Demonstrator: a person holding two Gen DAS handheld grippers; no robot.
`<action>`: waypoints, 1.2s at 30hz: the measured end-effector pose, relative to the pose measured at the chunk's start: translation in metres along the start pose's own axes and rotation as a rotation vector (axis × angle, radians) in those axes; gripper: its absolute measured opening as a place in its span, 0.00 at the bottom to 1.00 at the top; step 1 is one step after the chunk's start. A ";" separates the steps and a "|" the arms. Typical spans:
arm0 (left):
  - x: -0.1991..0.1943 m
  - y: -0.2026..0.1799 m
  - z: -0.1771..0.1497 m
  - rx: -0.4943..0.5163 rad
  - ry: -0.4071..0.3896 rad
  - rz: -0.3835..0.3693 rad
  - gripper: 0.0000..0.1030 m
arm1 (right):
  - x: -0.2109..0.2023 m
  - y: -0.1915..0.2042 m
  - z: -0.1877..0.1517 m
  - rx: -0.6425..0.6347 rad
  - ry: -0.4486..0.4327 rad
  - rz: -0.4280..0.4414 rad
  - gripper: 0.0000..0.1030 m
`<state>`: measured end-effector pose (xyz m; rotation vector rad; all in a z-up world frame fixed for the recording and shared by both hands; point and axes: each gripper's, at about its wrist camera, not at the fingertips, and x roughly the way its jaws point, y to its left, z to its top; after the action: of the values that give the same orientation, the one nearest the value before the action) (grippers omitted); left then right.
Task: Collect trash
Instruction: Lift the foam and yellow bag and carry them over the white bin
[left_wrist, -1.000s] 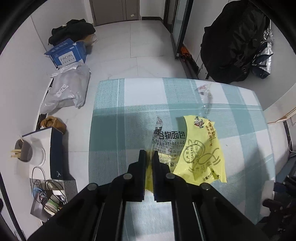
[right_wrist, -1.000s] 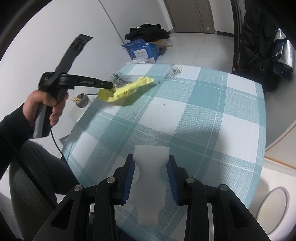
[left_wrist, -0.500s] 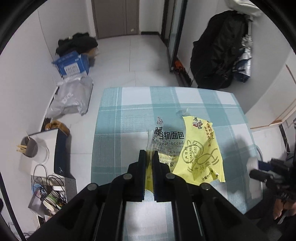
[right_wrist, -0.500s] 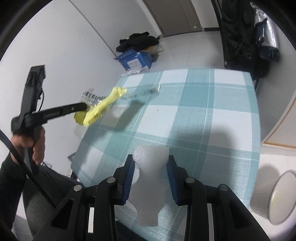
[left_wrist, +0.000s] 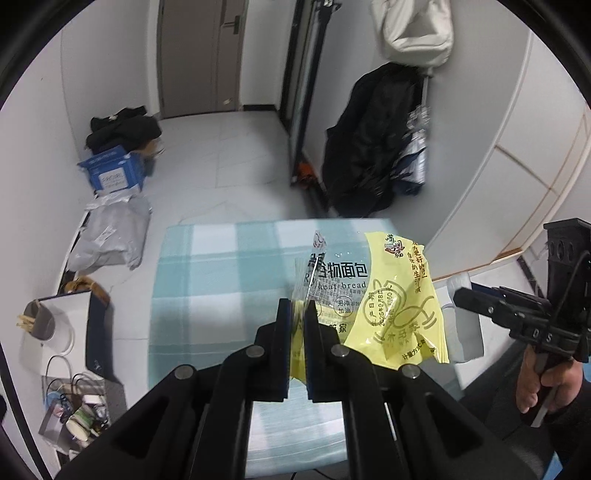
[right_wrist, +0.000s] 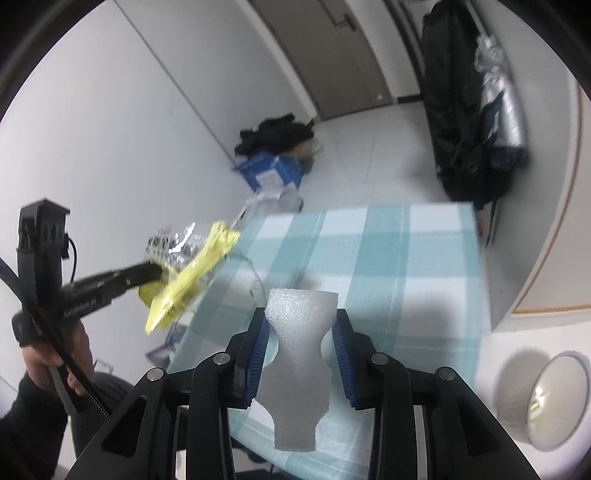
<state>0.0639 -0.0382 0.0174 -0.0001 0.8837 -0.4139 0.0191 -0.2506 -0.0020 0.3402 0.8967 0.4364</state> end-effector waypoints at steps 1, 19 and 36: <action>-0.002 -0.004 0.000 0.002 -0.007 -0.012 0.02 | -0.007 -0.002 0.003 0.004 -0.014 -0.002 0.33; -0.005 -0.135 0.057 0.149 -0.101 -0.244 0.02 | -0.181 -0.062 0.043 0.116 -0.292 -0.103 0.33; 0.051 -0.295 0.079 0.330 -0.017 -0.439 0.02 | -0.307 -0.177 0.009 0.292 -0.465 -0.341 0.33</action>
<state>0.0487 -0.3411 0.0796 0.1070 0.7875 -0.9662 -0.1028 -0.5573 0.1282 0.5205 0.5439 -0.0937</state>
